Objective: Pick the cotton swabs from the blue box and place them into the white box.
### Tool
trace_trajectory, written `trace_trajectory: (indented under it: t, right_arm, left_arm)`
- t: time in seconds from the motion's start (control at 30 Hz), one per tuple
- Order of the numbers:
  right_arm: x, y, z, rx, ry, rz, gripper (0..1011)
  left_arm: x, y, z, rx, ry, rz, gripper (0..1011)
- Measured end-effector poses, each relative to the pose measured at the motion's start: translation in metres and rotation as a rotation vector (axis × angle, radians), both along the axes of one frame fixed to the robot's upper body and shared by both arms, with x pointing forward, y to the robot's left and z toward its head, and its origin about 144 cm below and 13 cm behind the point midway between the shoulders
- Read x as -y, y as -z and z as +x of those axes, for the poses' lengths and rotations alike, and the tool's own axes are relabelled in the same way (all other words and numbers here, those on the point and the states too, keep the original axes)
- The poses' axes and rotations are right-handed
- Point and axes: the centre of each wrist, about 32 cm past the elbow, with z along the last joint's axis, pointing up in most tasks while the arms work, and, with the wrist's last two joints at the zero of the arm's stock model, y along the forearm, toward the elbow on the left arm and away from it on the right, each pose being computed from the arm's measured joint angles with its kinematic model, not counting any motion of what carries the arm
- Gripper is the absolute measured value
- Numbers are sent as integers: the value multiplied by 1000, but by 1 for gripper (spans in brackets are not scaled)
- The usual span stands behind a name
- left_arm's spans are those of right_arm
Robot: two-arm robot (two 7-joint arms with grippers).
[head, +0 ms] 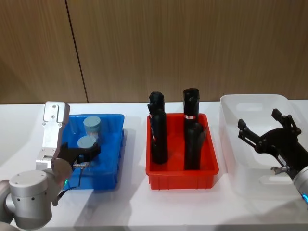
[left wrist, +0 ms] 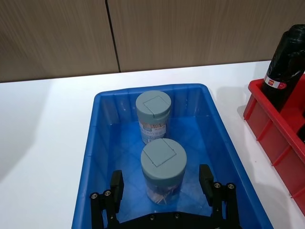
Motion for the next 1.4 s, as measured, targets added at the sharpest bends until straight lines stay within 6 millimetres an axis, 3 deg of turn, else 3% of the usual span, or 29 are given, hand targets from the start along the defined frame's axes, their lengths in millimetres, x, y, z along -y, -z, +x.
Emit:
trace_trajectory:
  t: [1.27,1.4]
  right_arm:
    - [0,0,0,0,0,0,1002]
    - [0,0,0,0,0,0,1002]
  left_arm:
    - [-4,15,43,-49,74,-23,1003]
    - [-3,16,46,-52,80,-21,918]
